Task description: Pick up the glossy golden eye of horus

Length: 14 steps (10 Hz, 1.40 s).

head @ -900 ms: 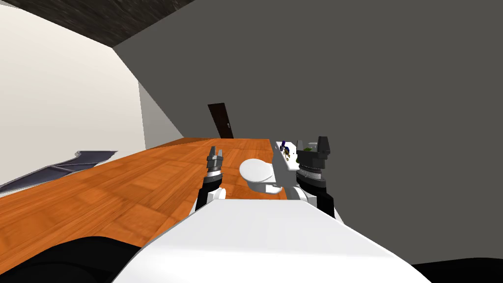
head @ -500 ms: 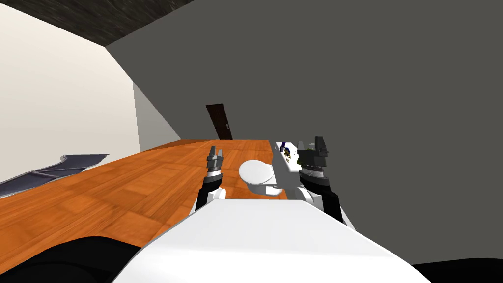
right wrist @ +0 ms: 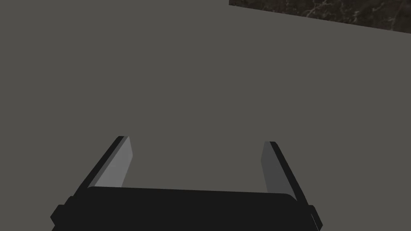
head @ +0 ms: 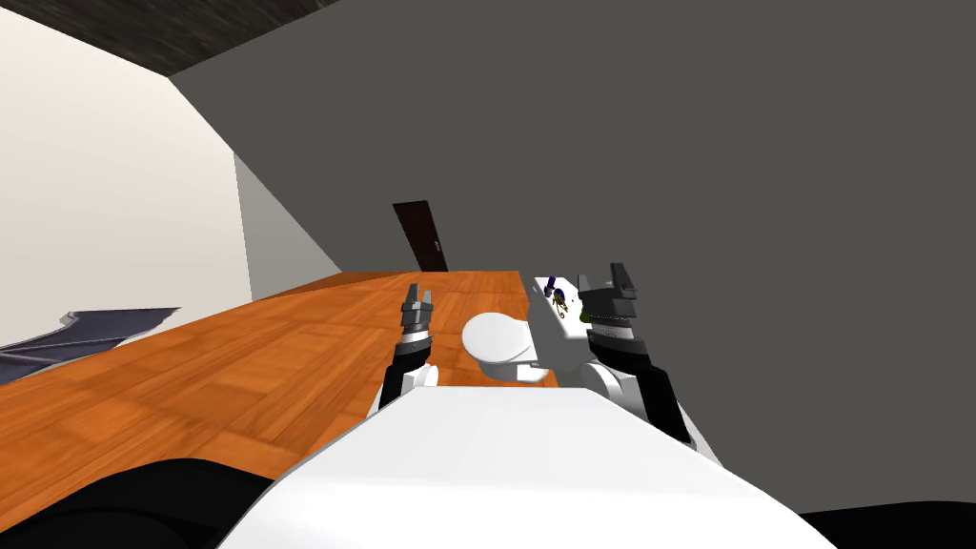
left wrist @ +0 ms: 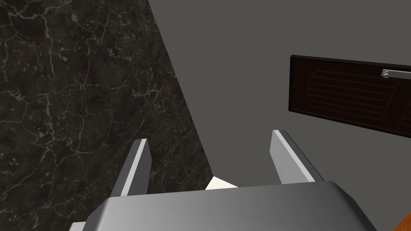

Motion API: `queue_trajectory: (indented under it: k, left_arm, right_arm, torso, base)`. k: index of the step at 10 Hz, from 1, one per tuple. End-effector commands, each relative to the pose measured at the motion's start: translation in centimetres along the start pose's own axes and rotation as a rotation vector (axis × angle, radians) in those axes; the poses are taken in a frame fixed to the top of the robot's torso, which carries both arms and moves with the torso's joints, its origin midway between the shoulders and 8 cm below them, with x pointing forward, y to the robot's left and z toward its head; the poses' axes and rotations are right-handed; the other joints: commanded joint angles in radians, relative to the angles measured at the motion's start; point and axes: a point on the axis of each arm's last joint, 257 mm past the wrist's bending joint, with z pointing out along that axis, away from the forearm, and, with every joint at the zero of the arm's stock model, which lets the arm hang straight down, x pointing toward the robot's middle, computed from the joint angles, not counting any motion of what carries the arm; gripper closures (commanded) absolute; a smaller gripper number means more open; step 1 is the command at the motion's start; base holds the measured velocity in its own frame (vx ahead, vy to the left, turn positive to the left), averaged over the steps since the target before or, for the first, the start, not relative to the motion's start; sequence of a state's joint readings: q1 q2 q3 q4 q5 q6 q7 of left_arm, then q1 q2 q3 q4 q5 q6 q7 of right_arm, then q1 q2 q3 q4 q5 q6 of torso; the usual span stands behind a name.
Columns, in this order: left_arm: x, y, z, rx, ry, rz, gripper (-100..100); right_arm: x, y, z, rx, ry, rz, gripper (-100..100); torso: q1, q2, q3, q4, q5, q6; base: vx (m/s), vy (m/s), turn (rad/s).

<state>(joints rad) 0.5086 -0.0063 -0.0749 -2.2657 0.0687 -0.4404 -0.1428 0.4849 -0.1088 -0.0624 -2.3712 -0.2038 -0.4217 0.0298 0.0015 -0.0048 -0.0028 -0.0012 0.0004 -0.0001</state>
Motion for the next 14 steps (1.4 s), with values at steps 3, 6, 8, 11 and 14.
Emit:
queue_trajectory:
  k: [3,6,8,11,14]
  left_arm:
    - [0.0,0.0,0.0,0.0,0.0,0.0,0]
    - [0.0,0.0,0.0,0.0,0.0,0.0,0]
    - [0.0,0.0,0.0,0.0,0.0,0.0,0]
    - [0.0,0.0,0.0,0.0,0.0,0.0,0]
    - [0.0,0.0,0.0,0.0,0.0,0.0,0]
  right_arm:
    - [-1.8,-1.7,0.4,0.084,-0.006,0.07,-100]
    - [-2.6,-3.4,0.4,0.161,-0.012,0.108,-100]
    - [-3.5,-4.0,0.5,0.198,-0.019,0.149,-100]
    - [-4.3,-5.4,0.4,0.264,-0.03,0.194,-100]
    - [-5.0,-7.1,0.0,0.347,-0.043,0.241,-100]
  torso:
    - [0.0,0.0,0.0,0.0,0.0,0.0]
    - [0.0,-0.001,0.0,0.0,0.0,0.0]
    - [-0.001,0.001,0.001,0.0,0.0,0.0]
    - [-0.001,0.002,0.001,0.0,0.0,0.0]
    - [0.0,0.003,0.002,0.001,0.0,0.0]
  base:
    - [0.074,0.034,-0.073]
    - [0.08,0.031,-0.078]
    - [0.045,0.018,-0.048]
    - [0.055,0.024,-0.053]
    - [0.026,0.035,-0.093]
